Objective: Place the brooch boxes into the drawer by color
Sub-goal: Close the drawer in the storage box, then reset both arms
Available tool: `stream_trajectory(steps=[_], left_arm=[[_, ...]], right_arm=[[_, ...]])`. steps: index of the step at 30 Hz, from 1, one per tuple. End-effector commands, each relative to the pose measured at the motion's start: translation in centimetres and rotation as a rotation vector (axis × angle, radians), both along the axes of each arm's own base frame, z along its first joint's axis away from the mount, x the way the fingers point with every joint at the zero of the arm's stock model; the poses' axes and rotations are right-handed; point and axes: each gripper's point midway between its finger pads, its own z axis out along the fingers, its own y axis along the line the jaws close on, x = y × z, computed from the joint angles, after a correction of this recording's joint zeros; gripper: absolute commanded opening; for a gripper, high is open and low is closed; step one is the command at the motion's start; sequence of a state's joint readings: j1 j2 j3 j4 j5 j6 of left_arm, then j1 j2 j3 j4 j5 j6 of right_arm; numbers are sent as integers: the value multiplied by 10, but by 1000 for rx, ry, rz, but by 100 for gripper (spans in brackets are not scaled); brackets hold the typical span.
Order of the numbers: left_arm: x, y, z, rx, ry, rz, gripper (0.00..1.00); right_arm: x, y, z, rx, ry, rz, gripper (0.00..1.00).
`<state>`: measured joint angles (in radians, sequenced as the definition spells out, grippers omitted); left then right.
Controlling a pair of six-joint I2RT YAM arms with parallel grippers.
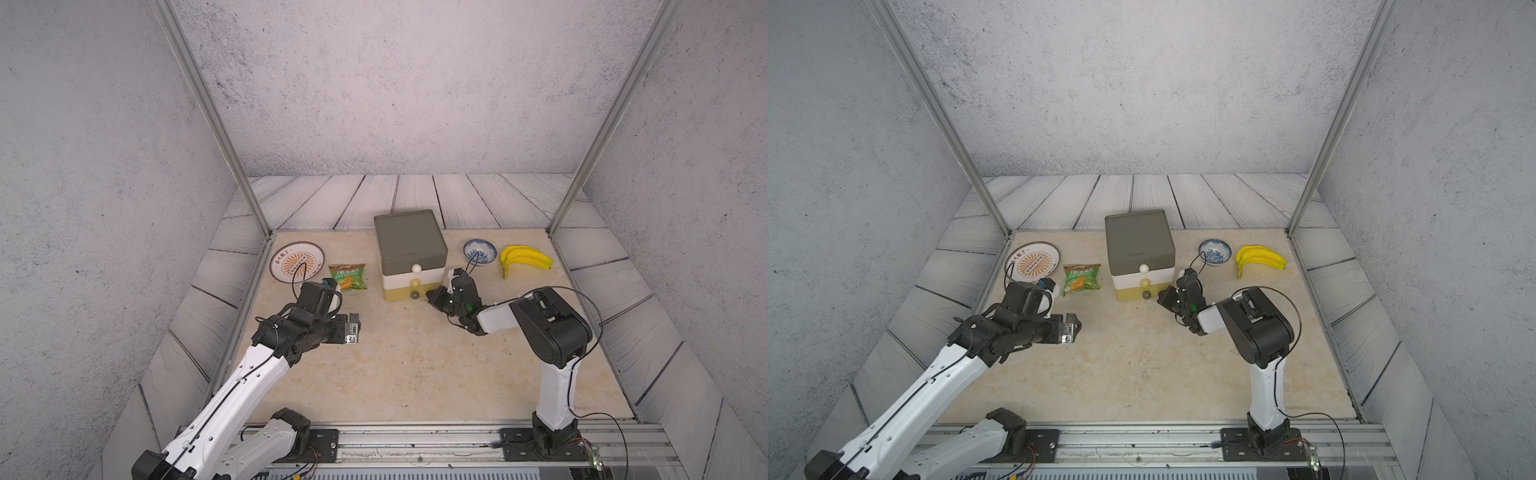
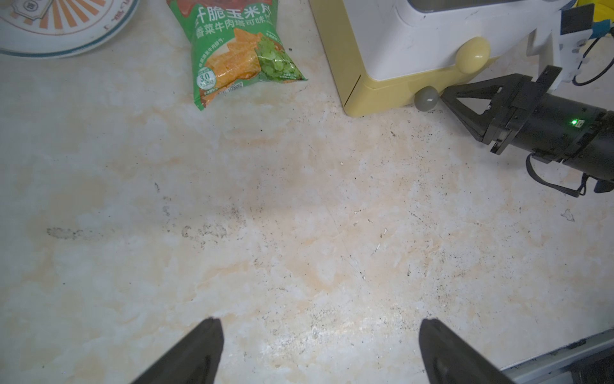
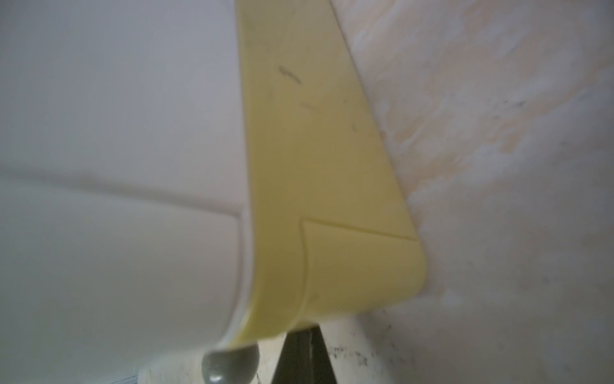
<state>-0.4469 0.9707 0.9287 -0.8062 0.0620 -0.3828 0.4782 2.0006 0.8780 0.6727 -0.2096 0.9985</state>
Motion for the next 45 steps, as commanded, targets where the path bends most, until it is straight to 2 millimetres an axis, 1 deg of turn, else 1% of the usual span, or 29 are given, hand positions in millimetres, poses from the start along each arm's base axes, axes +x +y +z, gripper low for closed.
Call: stream_trajectory(steps=[1,4,5,6,8,9,11,13,16,17,18,20,23,26,28,30,32,34,35,36,40,42,43,45], left_arm=[[10,6,7,11,-35,40,98],[16,10,10,22,-50,72,98],[19,11,12,23,-60,88,99],[22,14,15,27,-74,108,98],[27,20,21,37,-109,145,98],[31,26,26,50,-132,173,98],[38,37,39,82,-183,198,98],[50,55,62,129,-246,227,98],[68,80,95,152,-327,290,98],[72,88,101,151,-341,316,98],[78,94,104,146,-353,340,98],[86,104,102,157,-366,369,98],[89,123,100,222,-400,409,98],[97,140,87,223,-465,465,98],[105,146,76,199,-521,506,98],[113,146,62,197,-557,512,98],[122,147,51,217,-611,505,98],[128,161,35,284,-618,561,99],[128,168,27,311,-600,599,98],[129,171,15,332,-567,604,98],[139,159,-29,378,-512,474,98],[138,161,-44,389,-524,474,98],[138,163,-49,398,-531,479,98],[142,163,-60,410,-535,467,98]], right_arm=[[22,3,22,72,-75,-17,0],[24,2,25,91,-84,-13,0],[23,2,26,97,-82,-12,4],[19,2,30,107,-84,-6,12],[10,-1,38,115,-95,2,34],[3,-6,42,107,-96,-2,42],[-9,-16,46,73,-96,-10,48],[-22,-22,49,45,-91,-4,56],[-37,-30,50,34,-93,2,60],[-41,-33,50,34,-93,-5,62],[-46,-37,50,34,-93,-10,64],[-58,-48,50,19,-89,-33,67],[-76,-72,63,-30,-128,-87,71],[-91,-106,87,-184,-178,-150,79],[-98,-134,112,-308,-234,-213,88],[-102,-163,138,-374,-299,-293,95],[-104,-188,160,-411,-348,-355,99],[-105,-209,179,-457,-379,-399,100],[-105,-216,183,-484,-378,-406,100],[-105,-225,187,-513,-375,-421,100],[-102,-253,190,-600,-352,-469,100],[-100,-268,189,-642,-338,-498,100],[-98,-276,188,-663,-327,-520,100],[-95,-297,182,-734,-284,-586,100]])
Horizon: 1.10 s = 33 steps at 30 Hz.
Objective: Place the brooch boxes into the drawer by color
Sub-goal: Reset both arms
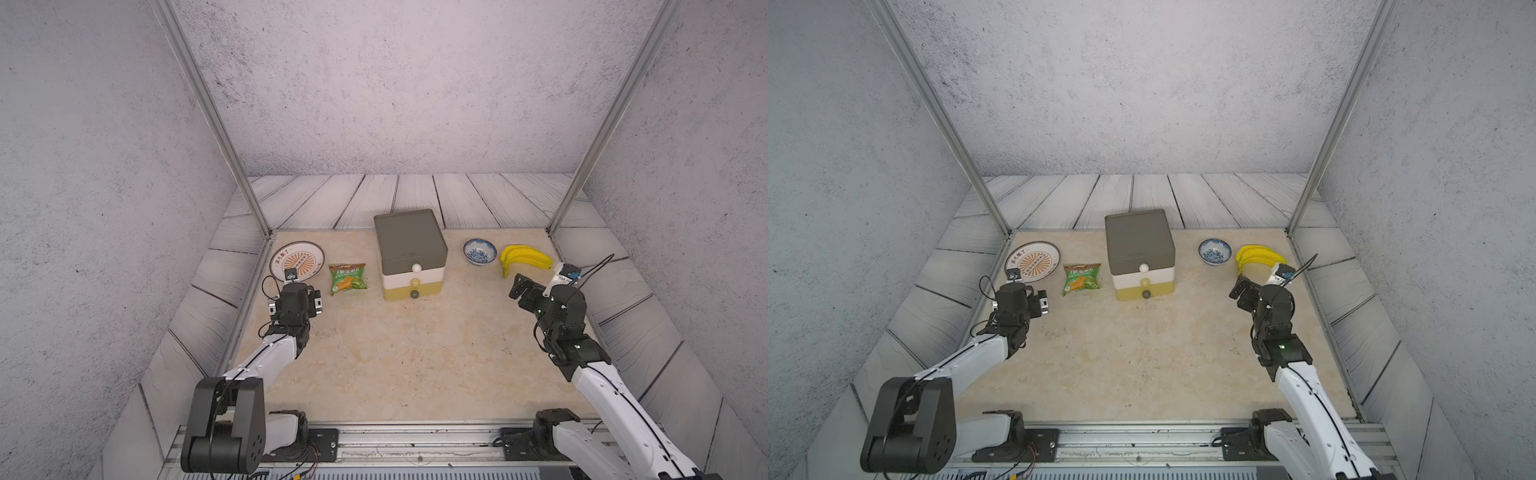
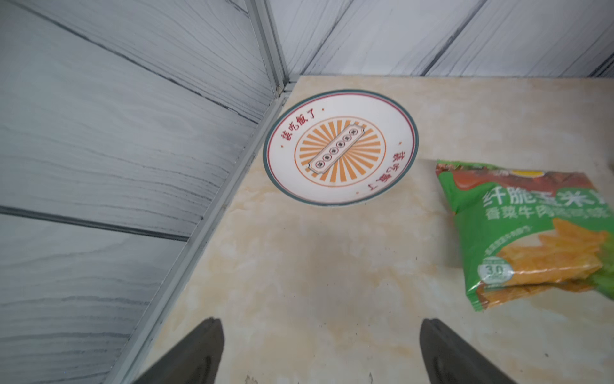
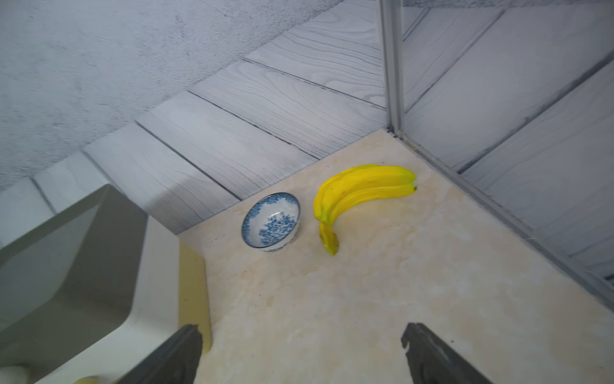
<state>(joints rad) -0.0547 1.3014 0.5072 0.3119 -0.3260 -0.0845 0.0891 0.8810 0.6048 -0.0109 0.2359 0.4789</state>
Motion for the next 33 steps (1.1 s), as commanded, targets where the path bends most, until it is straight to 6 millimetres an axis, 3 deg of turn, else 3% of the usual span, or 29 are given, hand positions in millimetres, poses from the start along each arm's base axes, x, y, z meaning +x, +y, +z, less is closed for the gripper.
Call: stream_trajectory(steps=[1,3,7,10,16,24,27,33], left_arm=[[16,4,9,47,-101,-9,99],[24,0,3,43,-82,-29,98],[29,-11,6,10,-94,-92,98],[24,-18,8,-11,-200,-130,98],[28,-21,-13,-18,-176,-150,98],[34,-16,-18,-47,-137,-137,98],[35,-15,-19,-50,-137,-135,98],[34,-15,-19,-51,-136,-136,98]], right_arm=[[0,-38,-7,-138,77,-149,100],[0,-59,-18,-232,115,-243,100],[7,-69,-41,-329,91,-253,100],[17,-67,-59,-355,82,-224,100],[37,-49,-93,-318,93,-114,100],[56,-27,-127,-332,88,35,100],[66,-20,-129,-347,82,85,100],[65,-20,-131,-338,124,90,100]])
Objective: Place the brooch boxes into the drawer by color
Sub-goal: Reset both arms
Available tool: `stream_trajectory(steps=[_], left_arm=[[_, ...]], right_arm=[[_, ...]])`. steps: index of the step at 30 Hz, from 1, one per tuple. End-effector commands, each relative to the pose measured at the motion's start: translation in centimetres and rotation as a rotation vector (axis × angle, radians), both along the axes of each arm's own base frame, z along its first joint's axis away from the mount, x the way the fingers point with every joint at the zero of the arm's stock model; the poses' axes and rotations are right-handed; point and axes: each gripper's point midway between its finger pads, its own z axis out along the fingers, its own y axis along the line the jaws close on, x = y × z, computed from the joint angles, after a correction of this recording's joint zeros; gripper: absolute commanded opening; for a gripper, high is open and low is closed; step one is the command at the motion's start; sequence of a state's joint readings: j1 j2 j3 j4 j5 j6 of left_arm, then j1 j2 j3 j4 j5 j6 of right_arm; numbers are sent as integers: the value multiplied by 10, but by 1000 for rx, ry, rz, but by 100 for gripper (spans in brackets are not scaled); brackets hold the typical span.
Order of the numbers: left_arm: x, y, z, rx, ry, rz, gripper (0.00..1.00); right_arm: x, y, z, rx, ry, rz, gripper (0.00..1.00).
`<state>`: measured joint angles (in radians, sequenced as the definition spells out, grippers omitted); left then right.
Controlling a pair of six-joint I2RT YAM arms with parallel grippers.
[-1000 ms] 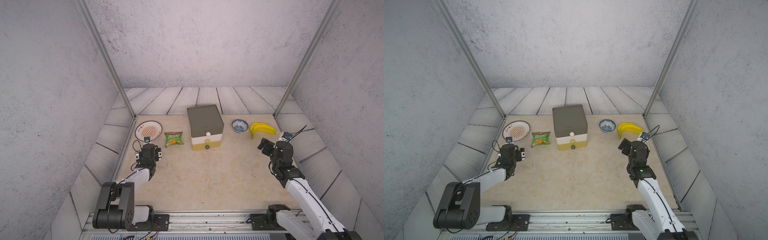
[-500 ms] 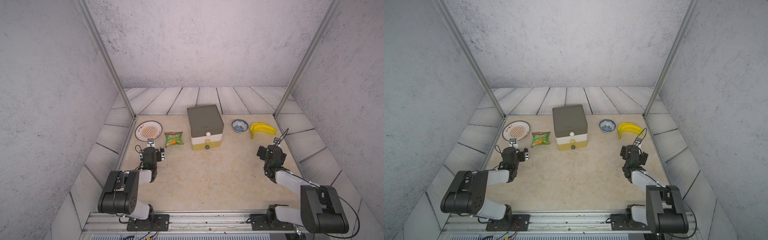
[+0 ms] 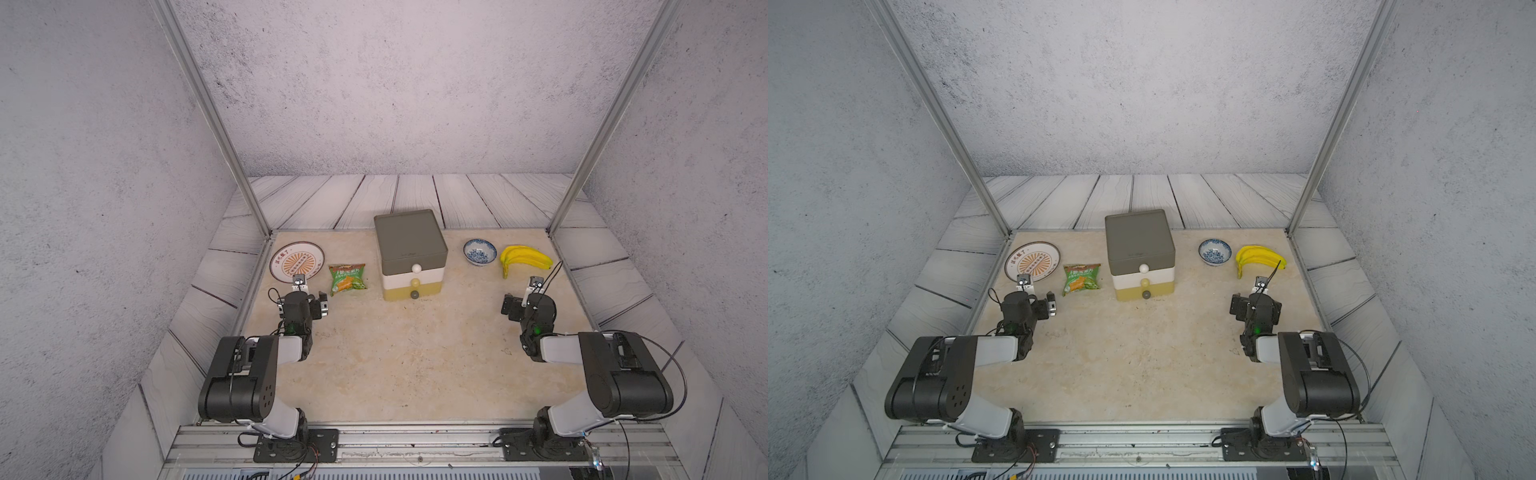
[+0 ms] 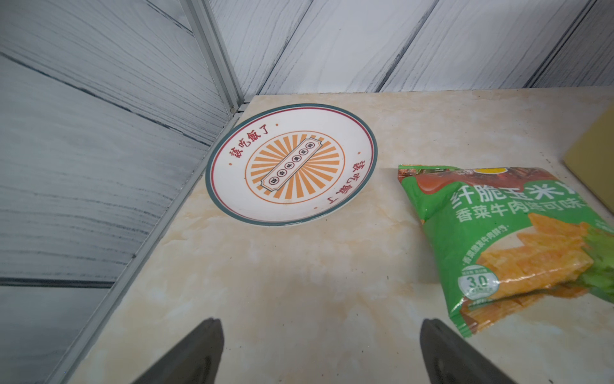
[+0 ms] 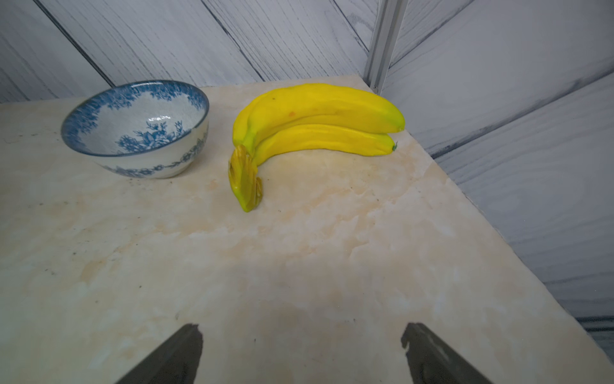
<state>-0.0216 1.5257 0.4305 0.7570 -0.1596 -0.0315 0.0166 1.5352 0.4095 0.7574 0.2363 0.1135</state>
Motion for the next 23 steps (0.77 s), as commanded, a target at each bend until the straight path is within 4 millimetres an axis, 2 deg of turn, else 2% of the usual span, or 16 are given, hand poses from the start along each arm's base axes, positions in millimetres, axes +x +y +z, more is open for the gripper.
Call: stream_trajectory(steps=[1,19,20,22,23], left_arm=[[4,0,4,-13,-9,-1,98],[4,1,3,-12,-8,1,98],[4,1,4,-12,-9,1,98],[4,1,4,-12,-9,0,98],[4,1,3,-12,-8,-1,98]], right_arm=[[8,4,12,-3,-21,26,100],[9,5,12,-6,-21,34,100],[10,7,12,-9,-17,46,100],[15,26,7,-6,22,169,100],[16,28,7,0,21,178,100]])
